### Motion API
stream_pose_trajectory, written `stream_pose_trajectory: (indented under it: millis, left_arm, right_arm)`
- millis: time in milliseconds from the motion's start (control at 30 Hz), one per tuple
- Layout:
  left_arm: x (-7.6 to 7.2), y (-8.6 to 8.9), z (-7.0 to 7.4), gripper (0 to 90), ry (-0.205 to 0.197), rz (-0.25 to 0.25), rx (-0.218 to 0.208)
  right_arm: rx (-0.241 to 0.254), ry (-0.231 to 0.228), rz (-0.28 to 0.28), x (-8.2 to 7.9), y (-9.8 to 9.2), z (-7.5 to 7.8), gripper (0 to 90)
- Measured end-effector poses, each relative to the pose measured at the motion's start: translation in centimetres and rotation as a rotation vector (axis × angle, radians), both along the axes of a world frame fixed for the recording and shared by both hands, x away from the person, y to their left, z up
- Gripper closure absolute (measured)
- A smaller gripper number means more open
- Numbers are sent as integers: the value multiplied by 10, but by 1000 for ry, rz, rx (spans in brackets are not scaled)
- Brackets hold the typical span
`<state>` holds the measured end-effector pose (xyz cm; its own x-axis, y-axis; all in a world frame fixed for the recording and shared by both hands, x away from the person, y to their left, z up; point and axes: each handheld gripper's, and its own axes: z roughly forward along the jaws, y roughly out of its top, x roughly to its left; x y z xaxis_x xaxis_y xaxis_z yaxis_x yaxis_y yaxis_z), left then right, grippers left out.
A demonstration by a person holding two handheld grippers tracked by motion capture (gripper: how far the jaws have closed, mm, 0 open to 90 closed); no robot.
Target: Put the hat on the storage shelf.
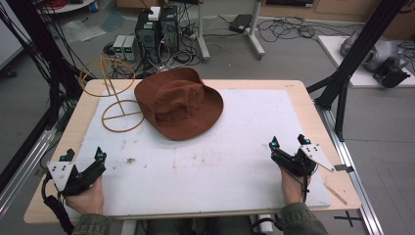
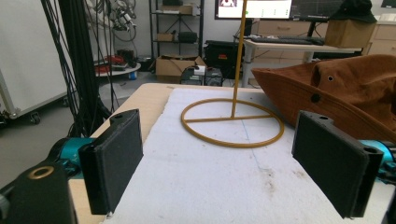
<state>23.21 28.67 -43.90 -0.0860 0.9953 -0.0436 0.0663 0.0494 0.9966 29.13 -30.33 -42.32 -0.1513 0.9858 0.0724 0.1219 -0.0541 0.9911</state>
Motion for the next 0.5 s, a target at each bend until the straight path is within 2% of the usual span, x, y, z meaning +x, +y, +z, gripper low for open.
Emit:
stream_pose_trajectory:
  millis: [267,400,500]
  left_arm:
    - [-1,-1,0,166,-1,4,0]
    - [-1,0,0,166,-3,4,-3]
    - [0,0,-1,166,4,9,-3]
  right_arm:
    - [-17,28,96,12,17,22,68]
    - [-41,41,152,27,34,41,68]
    - [-56,32,176,39,47,54,68]
